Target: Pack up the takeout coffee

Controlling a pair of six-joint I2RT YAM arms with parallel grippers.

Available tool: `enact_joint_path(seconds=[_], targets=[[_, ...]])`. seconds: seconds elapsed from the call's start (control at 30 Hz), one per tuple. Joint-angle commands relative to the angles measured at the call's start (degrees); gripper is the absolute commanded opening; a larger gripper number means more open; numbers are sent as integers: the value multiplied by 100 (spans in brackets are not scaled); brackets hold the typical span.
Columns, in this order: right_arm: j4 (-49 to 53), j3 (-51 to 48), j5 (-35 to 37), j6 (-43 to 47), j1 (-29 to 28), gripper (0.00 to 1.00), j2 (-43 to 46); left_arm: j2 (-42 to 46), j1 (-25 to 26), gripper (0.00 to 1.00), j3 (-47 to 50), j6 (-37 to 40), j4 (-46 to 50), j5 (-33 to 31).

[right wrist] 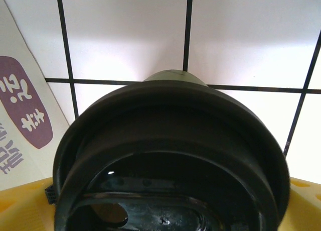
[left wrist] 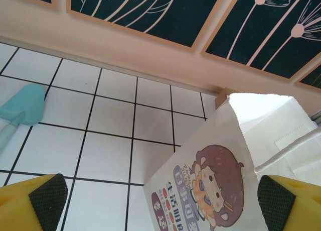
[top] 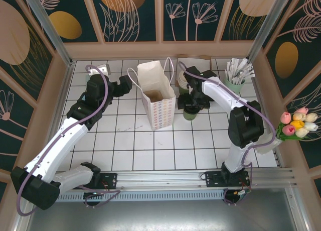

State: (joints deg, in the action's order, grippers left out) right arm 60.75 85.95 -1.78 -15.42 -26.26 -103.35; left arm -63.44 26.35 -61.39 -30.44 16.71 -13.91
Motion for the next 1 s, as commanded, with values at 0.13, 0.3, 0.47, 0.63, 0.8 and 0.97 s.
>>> enact_joint_path(seconds=[0.13, 0.3, 0.47, 0.63, 0.8, 0.97], targets=[[608, 374, 203, 87, -46, 99, -201, 86, -23, 99, 92, 136, 36, -92], [648, 420, 169, 122, -77, 99, -326, 104, -25, 99, 97, 178, 52, -129], [662, 525, 229, 126, -101, 99, -374, 104, -24, 99, 136, 170, 52, -126], [606, 510, 181, 179, -99, 88, -343, 104, -24, 99, 122, 199, 52, -73], [540, 501, 128, 206, -84, 77, -357, 69, -25, 99, 65, 221, 96, 29], [566, 506, 210, 235, -82, 74, -310, 86, -25, 99, 83, 227, 100, -2]])
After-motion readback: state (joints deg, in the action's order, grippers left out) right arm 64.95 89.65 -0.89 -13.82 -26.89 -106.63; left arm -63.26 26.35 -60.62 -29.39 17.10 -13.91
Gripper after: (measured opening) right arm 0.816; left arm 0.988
